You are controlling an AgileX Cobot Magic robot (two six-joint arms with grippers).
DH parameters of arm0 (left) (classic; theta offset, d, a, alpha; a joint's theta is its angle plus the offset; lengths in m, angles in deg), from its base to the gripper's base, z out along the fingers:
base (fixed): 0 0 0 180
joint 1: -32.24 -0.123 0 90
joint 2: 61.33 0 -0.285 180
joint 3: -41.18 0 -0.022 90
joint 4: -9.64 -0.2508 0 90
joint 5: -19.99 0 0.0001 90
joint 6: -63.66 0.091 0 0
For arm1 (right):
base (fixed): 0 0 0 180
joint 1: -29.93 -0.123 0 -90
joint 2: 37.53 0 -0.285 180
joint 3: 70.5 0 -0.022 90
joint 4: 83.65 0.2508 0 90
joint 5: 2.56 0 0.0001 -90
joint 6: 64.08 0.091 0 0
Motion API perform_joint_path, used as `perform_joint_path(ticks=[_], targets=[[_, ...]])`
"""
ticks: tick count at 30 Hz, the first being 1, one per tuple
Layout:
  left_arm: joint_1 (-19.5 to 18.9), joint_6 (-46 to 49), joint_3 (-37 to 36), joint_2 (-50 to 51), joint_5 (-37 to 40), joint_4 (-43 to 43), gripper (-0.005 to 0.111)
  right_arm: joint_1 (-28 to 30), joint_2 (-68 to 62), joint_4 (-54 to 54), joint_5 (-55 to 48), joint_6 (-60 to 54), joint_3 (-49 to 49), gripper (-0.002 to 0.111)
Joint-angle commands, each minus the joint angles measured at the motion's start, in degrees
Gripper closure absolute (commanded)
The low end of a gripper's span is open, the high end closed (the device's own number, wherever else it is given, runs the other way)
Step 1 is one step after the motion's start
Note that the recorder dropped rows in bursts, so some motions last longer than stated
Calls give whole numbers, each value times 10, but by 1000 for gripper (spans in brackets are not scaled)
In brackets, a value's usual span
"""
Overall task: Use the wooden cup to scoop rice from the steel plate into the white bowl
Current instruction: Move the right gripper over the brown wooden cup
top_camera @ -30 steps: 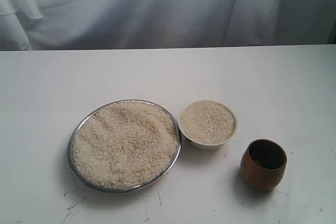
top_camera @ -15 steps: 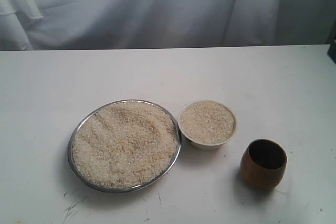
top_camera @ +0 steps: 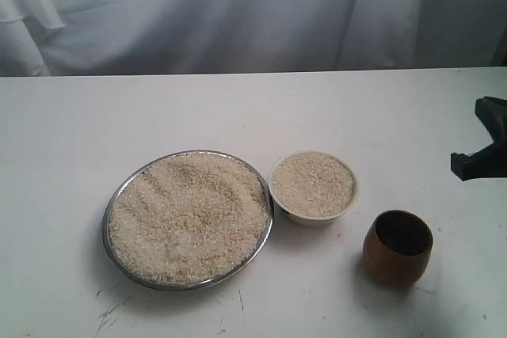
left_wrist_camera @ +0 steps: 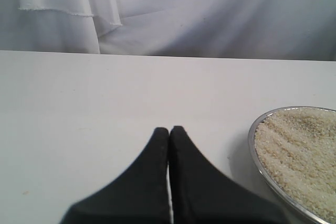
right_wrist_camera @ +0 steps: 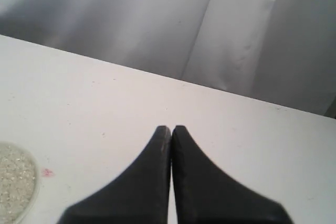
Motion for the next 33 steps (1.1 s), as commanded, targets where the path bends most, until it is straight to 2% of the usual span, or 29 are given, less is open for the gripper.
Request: perform_joint_path(ticks=[1,5,14,17,27,30,33], targets=[[1,-1,-3,-3,-4,0,107,1,-18,71,19,-64,-1,108],[1,-1,-3,-3,-4,0,107,1,-19,123,36,-66,-8,108],[1,1,-3,-3,-4,0,107,1,-19,124,28,-39,13,108],[1,1,-3,-3,-4,0,107,1,-19,130,-7,-26,17,108],[1,-1,-3,-3,-4,0,107,-1,-17,95,-115,98,17,108],[1,-1,-3,-3,-4,0,107,-2,-16,94,-118,159,17,108],[1,-1,-3,-3,-4,0,107,-1,-16,27,-113,211,17,108]])
